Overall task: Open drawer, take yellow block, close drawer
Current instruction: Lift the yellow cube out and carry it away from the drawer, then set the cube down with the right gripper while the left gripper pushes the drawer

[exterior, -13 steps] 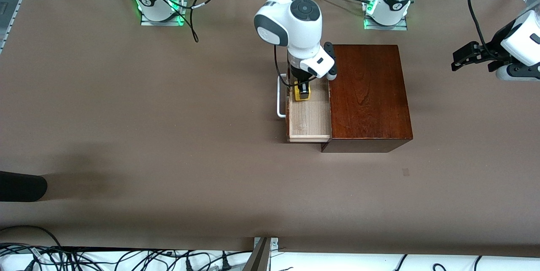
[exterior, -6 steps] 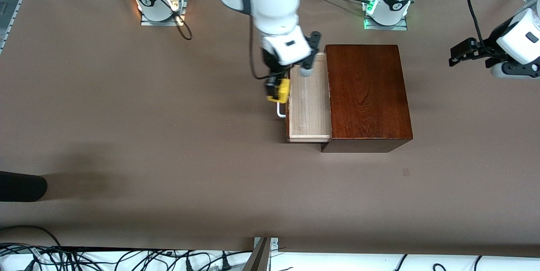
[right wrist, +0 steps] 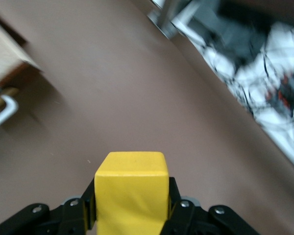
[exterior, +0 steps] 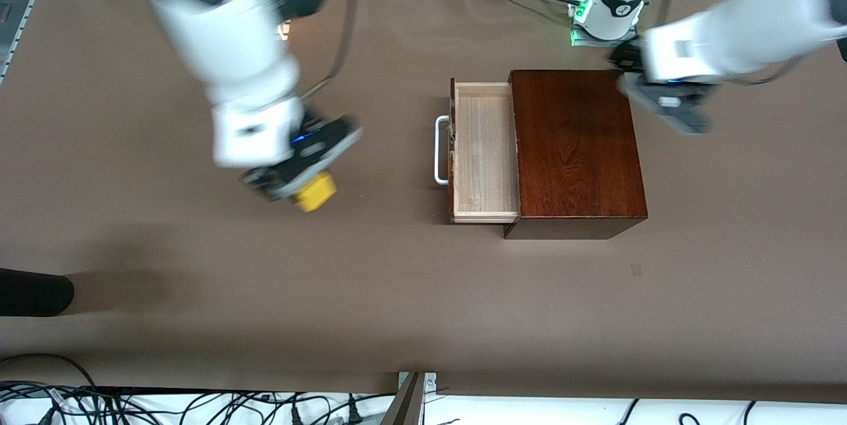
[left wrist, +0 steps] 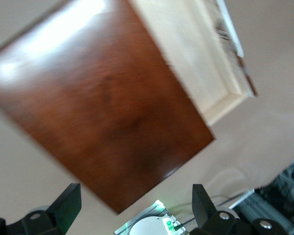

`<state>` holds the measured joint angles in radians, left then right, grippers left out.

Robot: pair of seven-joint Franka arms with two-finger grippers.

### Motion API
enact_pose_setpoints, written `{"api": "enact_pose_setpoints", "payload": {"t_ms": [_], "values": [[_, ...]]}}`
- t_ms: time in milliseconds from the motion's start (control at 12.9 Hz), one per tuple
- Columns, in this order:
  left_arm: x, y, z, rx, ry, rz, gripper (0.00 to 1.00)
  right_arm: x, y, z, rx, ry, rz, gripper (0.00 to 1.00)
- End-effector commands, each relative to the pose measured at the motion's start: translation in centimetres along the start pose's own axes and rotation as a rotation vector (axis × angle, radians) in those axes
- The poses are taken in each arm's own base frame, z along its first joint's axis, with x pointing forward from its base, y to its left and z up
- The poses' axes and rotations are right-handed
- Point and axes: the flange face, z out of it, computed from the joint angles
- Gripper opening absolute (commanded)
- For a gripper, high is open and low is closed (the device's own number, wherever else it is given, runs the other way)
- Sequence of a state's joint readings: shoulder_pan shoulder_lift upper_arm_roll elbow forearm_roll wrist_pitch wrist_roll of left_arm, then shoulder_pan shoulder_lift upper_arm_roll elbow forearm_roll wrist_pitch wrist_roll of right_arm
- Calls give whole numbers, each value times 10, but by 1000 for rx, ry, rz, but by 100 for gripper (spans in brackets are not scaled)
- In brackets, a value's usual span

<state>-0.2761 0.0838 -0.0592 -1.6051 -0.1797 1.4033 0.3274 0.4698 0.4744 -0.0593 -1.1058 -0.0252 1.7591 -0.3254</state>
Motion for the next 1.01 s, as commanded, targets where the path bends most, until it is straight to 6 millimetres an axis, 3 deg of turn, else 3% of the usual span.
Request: {"api": "enact_pose_setpoints", "payload": {"t_ms": [0, 77, 155, 309, 464, 696, 928], "values": [[46, 102, 28, 4, -54, 209, 100, -68, 55, 33, 87, -88, 159, 0], [65, 125, 30, 18, -50, 247, 100, -89, 69, 51, 89, -104, 208, 0], [83, 132, 37, 11, -53, 281, 100, -114, 87, 74, 91, -123, 281, 0], [119, 157, 66, 15, -35, 444, 100, -150, 104, 113, 91, -147, 375, 0], [157, 174, 102, 46, 35, 724, 100, -175, 107, 155, 88, -170, 481, 0], [205, 186, 166, 108, 101, 1026, 100, -209, 93, 227, 73, -172, 582, 0], [225, 199, 221, 250, 5, 1183, 100, -236, 85, 291, 62, -178, 668, 0]]}}
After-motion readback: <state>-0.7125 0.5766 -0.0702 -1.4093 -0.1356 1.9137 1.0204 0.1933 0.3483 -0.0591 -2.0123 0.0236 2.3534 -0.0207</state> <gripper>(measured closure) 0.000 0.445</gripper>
